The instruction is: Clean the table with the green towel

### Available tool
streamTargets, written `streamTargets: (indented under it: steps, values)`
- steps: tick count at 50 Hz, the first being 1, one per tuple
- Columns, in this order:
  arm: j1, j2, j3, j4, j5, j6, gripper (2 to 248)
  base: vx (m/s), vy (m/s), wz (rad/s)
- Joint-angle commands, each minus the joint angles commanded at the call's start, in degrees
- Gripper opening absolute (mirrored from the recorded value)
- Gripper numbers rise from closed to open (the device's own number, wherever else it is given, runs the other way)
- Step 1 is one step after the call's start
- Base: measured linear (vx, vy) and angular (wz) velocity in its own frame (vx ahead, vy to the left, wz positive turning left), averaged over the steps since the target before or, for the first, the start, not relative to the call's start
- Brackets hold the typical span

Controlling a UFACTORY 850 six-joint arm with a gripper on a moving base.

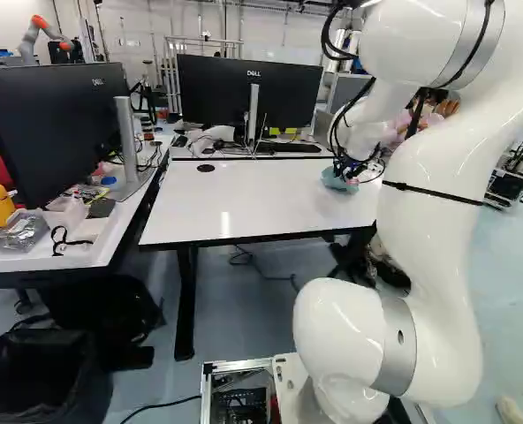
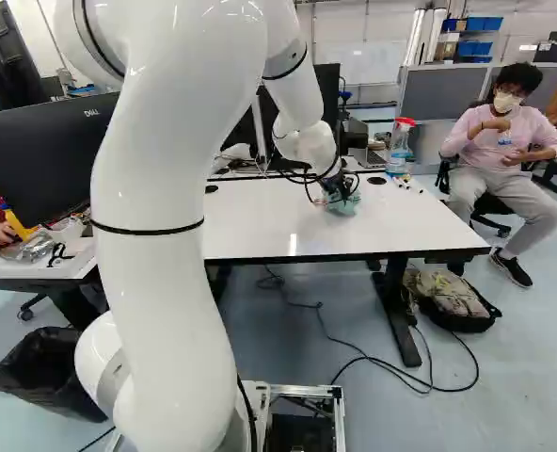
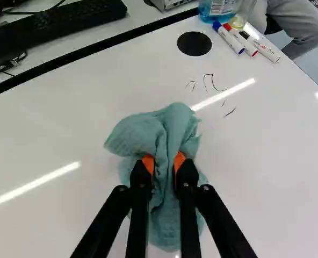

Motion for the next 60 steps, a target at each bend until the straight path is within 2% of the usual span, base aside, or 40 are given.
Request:
streamTargets:
  steps: [37,60]
  values:
    - [0.0,0.0,0.0,0.0,-5.6,0.0,59,0.0,0.0,0.0]
    - [0.0,0.0,0.0,0.0,-5.7,0.0,59,0.0,0.0,0.0]
